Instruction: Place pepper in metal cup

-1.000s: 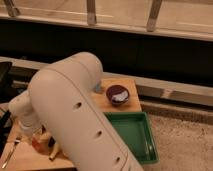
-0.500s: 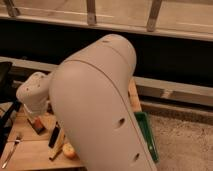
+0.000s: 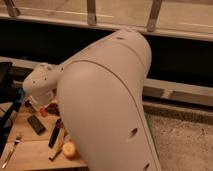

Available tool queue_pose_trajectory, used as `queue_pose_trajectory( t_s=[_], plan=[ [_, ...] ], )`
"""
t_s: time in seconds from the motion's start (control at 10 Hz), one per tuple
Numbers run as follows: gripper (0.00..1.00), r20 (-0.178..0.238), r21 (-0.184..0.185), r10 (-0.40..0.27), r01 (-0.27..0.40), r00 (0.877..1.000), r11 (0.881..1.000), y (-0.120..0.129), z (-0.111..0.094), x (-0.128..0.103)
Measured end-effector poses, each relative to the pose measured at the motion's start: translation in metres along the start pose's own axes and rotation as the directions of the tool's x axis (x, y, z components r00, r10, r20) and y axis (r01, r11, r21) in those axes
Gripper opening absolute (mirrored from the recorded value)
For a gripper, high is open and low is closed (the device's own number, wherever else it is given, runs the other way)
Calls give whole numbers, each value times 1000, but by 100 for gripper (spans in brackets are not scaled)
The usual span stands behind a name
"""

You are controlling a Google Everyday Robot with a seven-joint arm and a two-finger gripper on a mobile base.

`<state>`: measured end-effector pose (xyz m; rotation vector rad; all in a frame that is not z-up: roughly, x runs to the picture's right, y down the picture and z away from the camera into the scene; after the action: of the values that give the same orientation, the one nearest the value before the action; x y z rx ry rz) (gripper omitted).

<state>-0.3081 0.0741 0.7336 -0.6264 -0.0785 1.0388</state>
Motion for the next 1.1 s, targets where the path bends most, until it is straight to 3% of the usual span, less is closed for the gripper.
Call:
queue_pose_trajectory(
  t_s=[0.2, 0.4, 0.6, 0.9, 1.1],
  plan=[
    [0, 4, -12, -4, 4, 1000, 1000, 0, 2, 0],
    [0, 13, -76, -38, 39, 999, 996, -4, 9, -5],
    [0, 26, -101, -112, 114, 993, 988, 11, 18, -30],
    [0, 64, -112, -224, 230, 973, 967, 33, 32, -78],
    [0, 102, -115, -257, 268, 961, 956, 29, 33, -98]
  ],
)
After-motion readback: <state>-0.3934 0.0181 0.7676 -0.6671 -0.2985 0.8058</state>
